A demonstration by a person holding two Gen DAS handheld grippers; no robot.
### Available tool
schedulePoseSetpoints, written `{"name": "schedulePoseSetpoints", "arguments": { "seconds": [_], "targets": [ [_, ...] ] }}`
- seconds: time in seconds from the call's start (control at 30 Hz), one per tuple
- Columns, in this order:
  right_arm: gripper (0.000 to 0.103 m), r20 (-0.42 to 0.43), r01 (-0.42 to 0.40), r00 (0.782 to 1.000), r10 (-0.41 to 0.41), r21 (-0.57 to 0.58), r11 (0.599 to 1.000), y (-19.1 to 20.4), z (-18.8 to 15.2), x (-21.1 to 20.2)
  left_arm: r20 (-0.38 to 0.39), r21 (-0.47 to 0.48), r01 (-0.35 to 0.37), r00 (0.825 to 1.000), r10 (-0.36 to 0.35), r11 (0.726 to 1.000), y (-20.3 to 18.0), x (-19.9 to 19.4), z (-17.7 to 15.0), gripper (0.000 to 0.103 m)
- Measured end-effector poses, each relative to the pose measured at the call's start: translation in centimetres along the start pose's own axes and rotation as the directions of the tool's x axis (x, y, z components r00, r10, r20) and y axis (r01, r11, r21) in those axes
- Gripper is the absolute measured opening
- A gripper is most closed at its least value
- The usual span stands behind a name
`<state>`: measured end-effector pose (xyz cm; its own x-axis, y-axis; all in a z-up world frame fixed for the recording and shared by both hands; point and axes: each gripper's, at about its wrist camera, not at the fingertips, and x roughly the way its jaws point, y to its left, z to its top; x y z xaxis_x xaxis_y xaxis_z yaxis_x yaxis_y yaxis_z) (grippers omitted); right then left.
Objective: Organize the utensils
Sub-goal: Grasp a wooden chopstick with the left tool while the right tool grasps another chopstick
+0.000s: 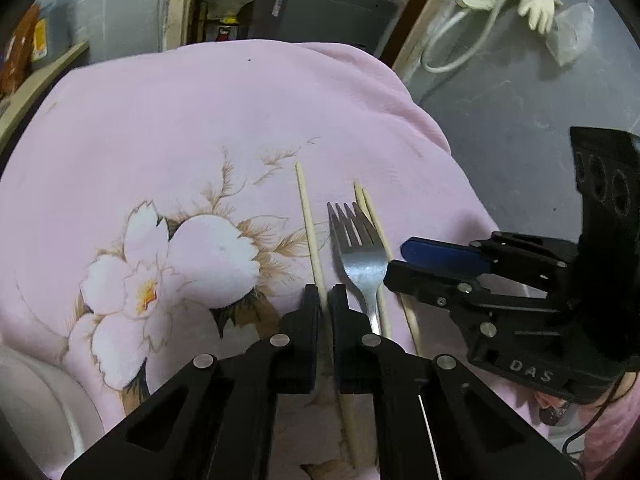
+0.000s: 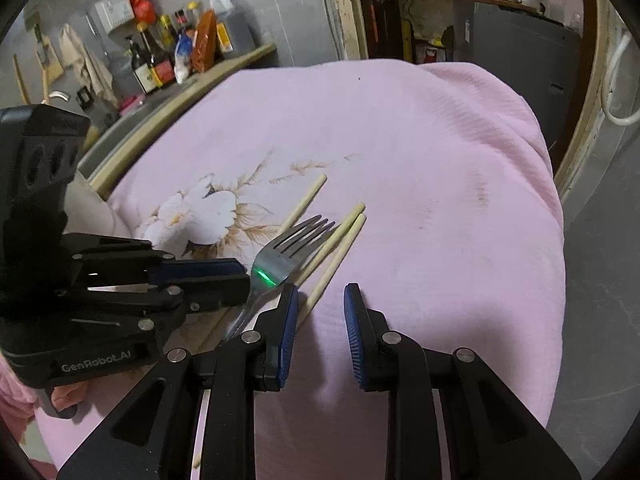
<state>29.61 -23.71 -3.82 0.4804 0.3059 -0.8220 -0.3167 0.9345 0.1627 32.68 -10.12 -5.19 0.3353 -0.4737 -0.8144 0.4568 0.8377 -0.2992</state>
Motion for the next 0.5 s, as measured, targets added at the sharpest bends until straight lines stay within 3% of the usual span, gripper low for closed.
{"name": "schedulePoseSetpoints", "arguments": {
  "seconds": [0.13,0.37,0.5],
  "targets": [
    [0.021,-0.062,-0.007,0.998,0.010,0.045,0.999,-0.5,0.8,0.4,0.001,-0.060,0.001,1.000,-0.001,0.998,0.7,-0.9,-1.1,0.003],
    [0.021,-0.145,0.058,0.988,-0.046,0.076,0.995,0.1,1.9,1.1,-0.002,-0.053,-0.031,1.000,0.031,0.998,0.4,-2.5,-3.1,0.003],
    [0.009,-0.152,0.099,0.985,-0.083,0.105,0.990,0.7,1.9,1.2,-0.017,-0.053,-0.036,0.999,0.035,0.998,0.5,-3.3,-3.7,0.003]
  ]
}}
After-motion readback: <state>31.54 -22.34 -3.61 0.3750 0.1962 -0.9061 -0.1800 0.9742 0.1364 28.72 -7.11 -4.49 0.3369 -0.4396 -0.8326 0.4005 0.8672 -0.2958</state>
